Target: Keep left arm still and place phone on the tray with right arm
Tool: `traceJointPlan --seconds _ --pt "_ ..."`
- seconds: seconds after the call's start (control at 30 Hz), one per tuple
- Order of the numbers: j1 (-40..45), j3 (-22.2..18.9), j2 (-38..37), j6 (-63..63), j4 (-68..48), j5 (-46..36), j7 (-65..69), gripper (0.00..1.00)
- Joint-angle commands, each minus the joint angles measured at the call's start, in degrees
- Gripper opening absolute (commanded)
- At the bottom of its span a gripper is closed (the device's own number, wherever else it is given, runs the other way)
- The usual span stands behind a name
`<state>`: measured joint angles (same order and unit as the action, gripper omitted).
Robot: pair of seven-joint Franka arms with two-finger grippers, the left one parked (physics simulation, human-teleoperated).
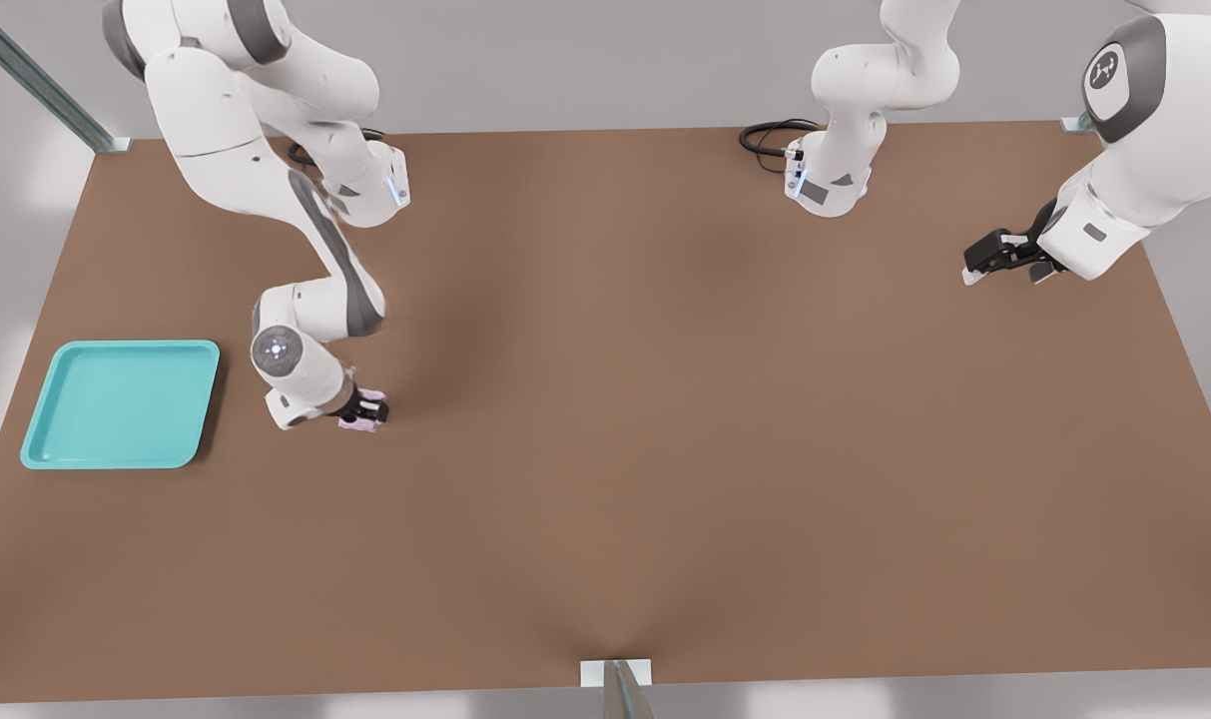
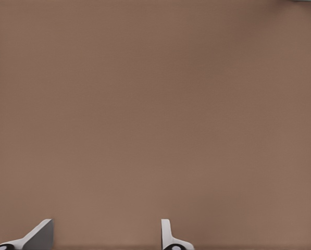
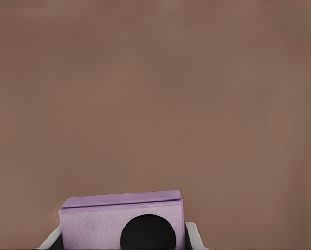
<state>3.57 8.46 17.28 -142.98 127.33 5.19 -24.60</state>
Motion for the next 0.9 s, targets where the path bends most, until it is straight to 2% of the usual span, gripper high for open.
traceJointPlan --seconds 0.0,0.3,0.37,0.47,0.5,0.53,0.63,0.7,0.73,0.77,0.83,0.87 --pt "3.81 -0.02 -1.2 3.41 -0.24 0.7 11.41 0.68" --pt "31.15 -0.11 0.91 2.36 -2.97 0.7 47.53 0.68" --pt "36.42 -0.11 7.41 2.44 -11.14 0.53 58.34 0.69" --pt "39.76 -0.28 13.21 2.71 -18.6 0.35 65.28 0.69" --pt "40.2 -0.28 14.1 2.79 -18.79 0.26 66.43 0.78" --pt "40.2 -0.28 14.27 2.88 -18.7 0.26 66.26 1.0" --pt "39.68 0.07 13.13 2.97 -18.88 0.26 66.08 1.0" --pt "40.2 3.85 10.14 15.52 -28.44 0.26 66.08 1.0" --pt "39.42 6.83 9.26 28.52 -38.9 0.35 64.68 1.0" --pt "37.4 10.44 9.09 36.01 -47.34 0.79 60.81 1.0" --pt "30.63 15.0 4.79 40.49 -49.73 5.1 47.3 1.0" --pt "30.36 20.01 3.2 41.82 -49.73 5.19 39.64 1.0"
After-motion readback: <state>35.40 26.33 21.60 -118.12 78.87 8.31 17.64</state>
